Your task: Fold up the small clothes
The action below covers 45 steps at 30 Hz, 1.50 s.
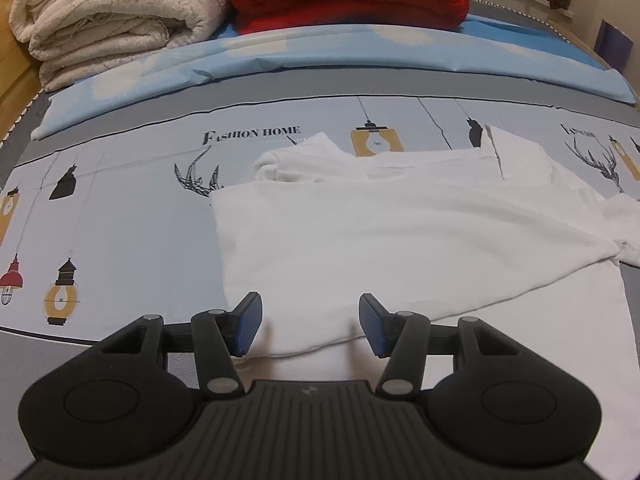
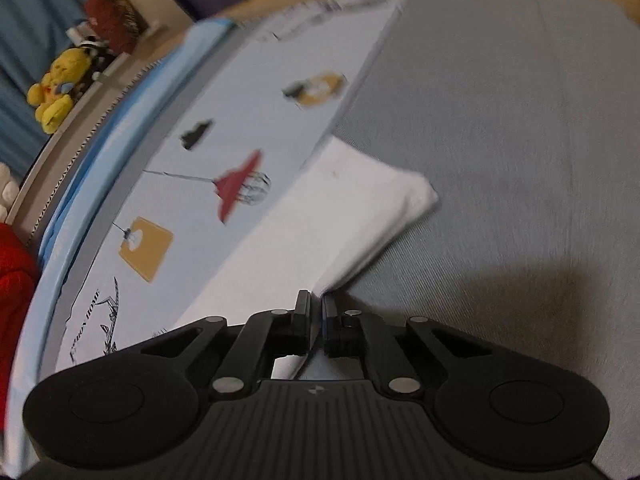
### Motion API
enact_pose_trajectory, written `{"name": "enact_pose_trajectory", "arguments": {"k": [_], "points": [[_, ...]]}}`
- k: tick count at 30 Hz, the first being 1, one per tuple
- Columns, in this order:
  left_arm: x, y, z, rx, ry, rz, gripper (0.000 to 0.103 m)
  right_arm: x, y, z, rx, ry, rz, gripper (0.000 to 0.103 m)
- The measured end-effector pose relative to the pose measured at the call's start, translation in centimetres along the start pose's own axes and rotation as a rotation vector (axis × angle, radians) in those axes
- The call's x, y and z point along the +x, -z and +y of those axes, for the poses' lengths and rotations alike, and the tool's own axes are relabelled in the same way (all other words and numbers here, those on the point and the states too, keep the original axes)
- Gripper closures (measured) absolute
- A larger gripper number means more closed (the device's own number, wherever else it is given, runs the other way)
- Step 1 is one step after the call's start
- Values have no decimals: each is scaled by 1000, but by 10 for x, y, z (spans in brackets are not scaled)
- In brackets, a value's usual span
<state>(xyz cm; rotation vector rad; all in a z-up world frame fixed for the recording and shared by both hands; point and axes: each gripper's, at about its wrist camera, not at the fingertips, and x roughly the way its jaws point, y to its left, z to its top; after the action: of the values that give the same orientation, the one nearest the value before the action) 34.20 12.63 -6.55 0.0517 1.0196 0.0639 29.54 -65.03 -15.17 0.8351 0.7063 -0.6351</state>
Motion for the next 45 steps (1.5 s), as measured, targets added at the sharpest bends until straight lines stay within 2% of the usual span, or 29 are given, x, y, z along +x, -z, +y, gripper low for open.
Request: {"name": "enact_pose_trajectory", "arguments": {"k": [2,4,7,10,12,13,15,16,18,19,22,24,27,29,33,36,38,41,42,43,45], "points": [[-2,-1,4,-11,-3,-4,44,-17,3,29,-92,9,-88,99],[-3,-2,10,-27,-9,-9,44,-42,12,71,-216,-37,-177,99],[-6,-5,23,-67,-18,-20,44,-89,46,142,-392,-226,-241,99],[-10,-8,38,-123,-26,-30,44,-145,106,208,-562,-478,-248,99],[-12,-9,48,-161,-26,-35,44,-178,155,243,-656,-687,-179,97],[-13,-10,53,-178,-24,-35,44,-187,177,256,-693,-779,-110,96],[-13,-12,62,-212,-11,-34,44,-196,224,281,-762,-935,154,95],[-13,-12,65,-226,-6,-32,44,-198,245,289,-790,-951,264,95],[-12,-12,70,-246,7,-29,48,-205,266,295,-831,-930,346,92],[-12,-12,71,-253,17,-28,53,-210,270,296,-834,-917,365,91],[-7,-11,73,-278,52,-16,68,-217,263,296,-816,-787,357,90],[-1,-9,74,-299,85,-6,79,-212,255,284,-729,-731,354,90],[10,-5,75,-355,131,12,79,-194,245,261,-639,-665,318,90],[19,-4,75,-395,188,17,79,-181,240,247,-602,-554,308,87],[46,-4,62,-434,267,53,79,-169,219,241,-540,-527,289,87],[68,-3,50,-459,283,85,78,-165,200,239,-548,-511,233,87],[81,-2,42,-455,277,103,75,-157,193,237,-528,-507,235,87],[89,-1,33,-431,249,100,77,-141,180,237,-503,-467,227,87],[86,-3,30,-412,238,95,97,-138,174,235,-490,-454,225,87],[82,-5,30,-392,230,91,100,-137,170,232,-478,-442,223,87],[66,-11,33,-376,212,58,101,-127,164,233,-450,-416,226,87]]}}
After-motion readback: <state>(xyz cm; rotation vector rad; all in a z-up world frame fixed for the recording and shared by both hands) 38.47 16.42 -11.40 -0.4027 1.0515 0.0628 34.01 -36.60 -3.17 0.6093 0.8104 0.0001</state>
